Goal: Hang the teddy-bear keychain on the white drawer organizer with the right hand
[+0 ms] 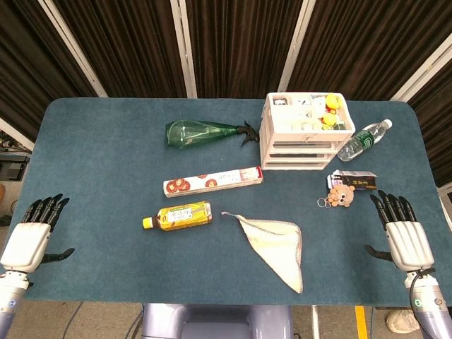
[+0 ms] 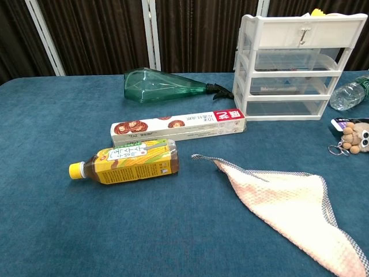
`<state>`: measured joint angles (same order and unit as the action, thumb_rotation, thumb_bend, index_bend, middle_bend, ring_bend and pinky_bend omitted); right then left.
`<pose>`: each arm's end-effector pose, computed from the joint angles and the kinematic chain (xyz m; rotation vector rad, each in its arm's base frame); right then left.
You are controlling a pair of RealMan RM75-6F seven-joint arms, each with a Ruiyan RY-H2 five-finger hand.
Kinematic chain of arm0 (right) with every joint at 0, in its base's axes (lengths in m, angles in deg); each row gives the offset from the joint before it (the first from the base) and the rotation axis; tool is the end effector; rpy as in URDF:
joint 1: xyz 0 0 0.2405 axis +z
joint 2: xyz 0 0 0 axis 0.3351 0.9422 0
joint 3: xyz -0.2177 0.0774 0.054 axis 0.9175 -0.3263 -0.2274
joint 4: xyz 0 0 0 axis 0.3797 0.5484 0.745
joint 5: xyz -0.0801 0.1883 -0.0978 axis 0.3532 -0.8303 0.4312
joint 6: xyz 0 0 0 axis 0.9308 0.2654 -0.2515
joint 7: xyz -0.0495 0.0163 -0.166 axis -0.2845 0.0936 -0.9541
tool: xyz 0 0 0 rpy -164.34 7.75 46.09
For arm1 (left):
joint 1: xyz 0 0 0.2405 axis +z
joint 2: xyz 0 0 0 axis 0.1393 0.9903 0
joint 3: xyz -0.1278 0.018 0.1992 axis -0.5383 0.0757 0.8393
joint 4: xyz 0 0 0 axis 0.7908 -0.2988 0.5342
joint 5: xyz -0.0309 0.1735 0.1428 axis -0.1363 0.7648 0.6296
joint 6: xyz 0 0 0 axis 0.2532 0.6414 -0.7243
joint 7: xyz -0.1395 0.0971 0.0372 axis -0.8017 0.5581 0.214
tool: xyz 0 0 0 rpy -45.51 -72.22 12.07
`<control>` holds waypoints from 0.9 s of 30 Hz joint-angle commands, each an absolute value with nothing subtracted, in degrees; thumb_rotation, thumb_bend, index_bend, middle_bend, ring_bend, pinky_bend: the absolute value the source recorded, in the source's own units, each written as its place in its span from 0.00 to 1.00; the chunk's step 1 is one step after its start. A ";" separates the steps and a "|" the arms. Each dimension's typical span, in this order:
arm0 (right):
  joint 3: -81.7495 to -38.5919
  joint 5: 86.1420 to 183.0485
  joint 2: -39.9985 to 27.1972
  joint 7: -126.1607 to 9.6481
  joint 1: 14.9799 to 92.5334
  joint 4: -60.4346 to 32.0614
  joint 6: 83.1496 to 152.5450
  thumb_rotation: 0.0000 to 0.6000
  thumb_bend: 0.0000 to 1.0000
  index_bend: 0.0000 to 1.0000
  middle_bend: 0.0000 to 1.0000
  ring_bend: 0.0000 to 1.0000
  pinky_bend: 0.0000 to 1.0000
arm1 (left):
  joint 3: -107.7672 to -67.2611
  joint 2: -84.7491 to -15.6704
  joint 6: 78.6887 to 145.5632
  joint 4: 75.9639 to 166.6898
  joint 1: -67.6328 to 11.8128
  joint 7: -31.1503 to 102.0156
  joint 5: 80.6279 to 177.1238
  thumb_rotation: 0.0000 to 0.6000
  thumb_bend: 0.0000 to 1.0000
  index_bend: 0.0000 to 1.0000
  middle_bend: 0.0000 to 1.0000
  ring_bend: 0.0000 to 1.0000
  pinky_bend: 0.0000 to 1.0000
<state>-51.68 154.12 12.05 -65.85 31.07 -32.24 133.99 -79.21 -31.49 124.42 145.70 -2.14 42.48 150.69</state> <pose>-0.2908 -0.2405 0.1186 1.4874 -0.8601 0.8262 -0.2847 0.2212 0.0960 -1.5421 -0.9748 -0.7894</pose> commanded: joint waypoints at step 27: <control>-63.48 134.35 3.30 -82.35 48.46 -27.07 112.89 1.00 0.05 0.34 1.00 1.00 0.83 | -79.88 -31.20 121.58 146.89 -2.92 41.85 147.58 1.00 0.09 0.00 0.00 0.00 0.00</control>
